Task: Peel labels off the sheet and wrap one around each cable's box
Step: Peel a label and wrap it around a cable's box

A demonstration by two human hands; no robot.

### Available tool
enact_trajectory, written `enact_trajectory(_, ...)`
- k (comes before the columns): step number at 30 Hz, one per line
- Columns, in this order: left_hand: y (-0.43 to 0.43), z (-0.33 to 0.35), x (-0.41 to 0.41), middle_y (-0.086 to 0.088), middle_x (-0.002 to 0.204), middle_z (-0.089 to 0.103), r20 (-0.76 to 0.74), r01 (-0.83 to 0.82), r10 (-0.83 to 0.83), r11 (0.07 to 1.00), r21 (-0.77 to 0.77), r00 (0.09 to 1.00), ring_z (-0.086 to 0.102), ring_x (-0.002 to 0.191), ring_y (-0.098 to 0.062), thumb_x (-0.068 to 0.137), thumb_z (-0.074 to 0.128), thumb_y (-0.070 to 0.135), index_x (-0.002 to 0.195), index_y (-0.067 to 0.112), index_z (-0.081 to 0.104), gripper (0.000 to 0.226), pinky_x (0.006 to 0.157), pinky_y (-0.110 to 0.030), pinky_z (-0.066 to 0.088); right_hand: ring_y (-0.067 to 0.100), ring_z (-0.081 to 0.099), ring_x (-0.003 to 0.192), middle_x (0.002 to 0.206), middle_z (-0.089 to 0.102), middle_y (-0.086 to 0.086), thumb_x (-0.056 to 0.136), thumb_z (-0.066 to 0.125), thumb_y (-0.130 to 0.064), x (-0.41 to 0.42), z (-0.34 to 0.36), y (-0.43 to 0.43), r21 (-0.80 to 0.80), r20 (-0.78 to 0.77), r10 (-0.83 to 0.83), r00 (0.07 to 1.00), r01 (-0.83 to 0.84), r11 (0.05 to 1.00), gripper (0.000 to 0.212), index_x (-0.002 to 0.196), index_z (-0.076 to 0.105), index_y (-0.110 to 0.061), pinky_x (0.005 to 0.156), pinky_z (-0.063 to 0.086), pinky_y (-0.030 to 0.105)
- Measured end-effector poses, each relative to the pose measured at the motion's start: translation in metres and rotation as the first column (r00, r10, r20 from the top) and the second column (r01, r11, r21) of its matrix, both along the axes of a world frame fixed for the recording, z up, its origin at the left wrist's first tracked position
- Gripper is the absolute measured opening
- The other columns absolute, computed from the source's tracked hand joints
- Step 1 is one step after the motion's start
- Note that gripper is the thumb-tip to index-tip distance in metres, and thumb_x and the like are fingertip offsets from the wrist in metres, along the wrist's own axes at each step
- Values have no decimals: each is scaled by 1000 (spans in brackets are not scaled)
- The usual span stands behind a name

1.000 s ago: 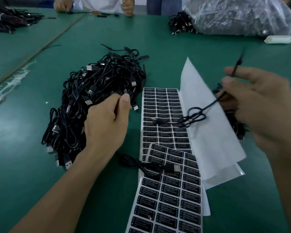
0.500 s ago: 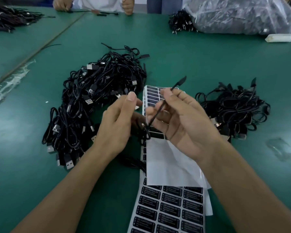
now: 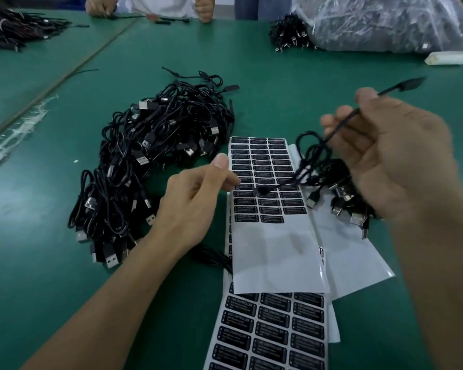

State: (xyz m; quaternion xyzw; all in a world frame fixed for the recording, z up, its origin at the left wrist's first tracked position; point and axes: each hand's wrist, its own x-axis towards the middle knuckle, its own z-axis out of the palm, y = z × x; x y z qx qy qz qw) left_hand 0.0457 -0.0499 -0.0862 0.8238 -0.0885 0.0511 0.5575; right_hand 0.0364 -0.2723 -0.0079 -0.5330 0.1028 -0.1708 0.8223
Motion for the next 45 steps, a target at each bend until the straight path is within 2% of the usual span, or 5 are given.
enact_trajectory(11, 1, -4, 5, 11, 77, 69, 71, -131, 131, 991, 7, 989, 57, 64, -25, 109, 40, 31, 81, 18, 73, 45, 55, -31, 45, -1, 49, 35, 71, 66, 1, 92, 65, -48, 13, -12, -79, -615, -224, -417, 881, 204, 762, 39, 99, 61, -10, 33, 31, 12)
enact_trajectory(21, 1, -5, 6, 8, 66, 67, 64, -149, 150, 989, -14, 987, 55, 56, 1, 109, 39, 34, 75, 21, 71, 49, 46, -17, 43, 38, 59, 66, 70, 64, 21, 81, 56, -58, -16, 1, -47, -929, -86, -539, 838, 128, 348, 54, 69, 60, -6, 70, 48, 44)
enact_trajectory(35, 9, 10, 8, -14, 52, 48, 133, -288, 316, 938, -194, 939, 40, 44, -10, 107, 36, 38, 58, 13, 62, 60, 43, -21, 31, 15, 42, 88, 88, 43, -7, 84, 62, -60, -53, -29, 101, -902, -405, 349, 845, -308, -303, 37, 87, 63, -24, 66, 38, 33)
enact_trajectory(40, 10, 17, 7, -21, 53, 46, 145, -301, 332, 932, -200, 932, 39, 47, -17, 108, 39, 34, 59, 11, 61, 59, 46, -28, 30, 16, 45, 82, 82, 46, -5, 88, 64, -43, -53, -38, 107, -937, -348, 393, 851, -319, -140, 34, 73, 49, -17, 67, 44, 34)
enact_trajectory(45, 12, 33, 2, 5, 47, 42, 345, -289, 415, 886, -363, 842, 36, 46, -5, 108, 37, 21, 64, 2, 59, 53, 48, -17, 28, 6, 48, 49, 60, 61, 5, 84, 76, -40, -40, -37, 99, -744, -286, 337, 897, -429, 512, 33, 70, 68, -11, 50, 43, 26)
